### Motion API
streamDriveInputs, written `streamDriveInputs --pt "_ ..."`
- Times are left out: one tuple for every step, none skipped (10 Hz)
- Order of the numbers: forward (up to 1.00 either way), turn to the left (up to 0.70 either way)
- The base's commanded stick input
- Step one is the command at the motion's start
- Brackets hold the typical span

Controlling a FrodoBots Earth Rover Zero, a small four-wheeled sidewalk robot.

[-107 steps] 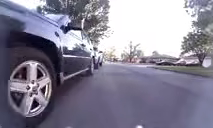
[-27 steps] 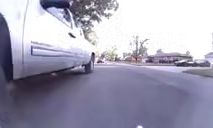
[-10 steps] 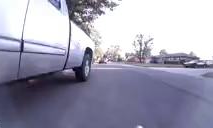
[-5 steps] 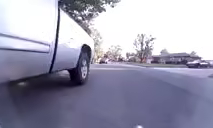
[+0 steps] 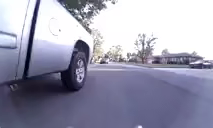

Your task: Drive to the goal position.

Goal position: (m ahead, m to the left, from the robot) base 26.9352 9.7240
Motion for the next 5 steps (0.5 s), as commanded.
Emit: streamDriveInputs --pt "1.00 0.00" --pt "1.00 0.00" --pt "1.00 -0.01" --pt "1.00 -0.02" --pt "1.00 -0.01"
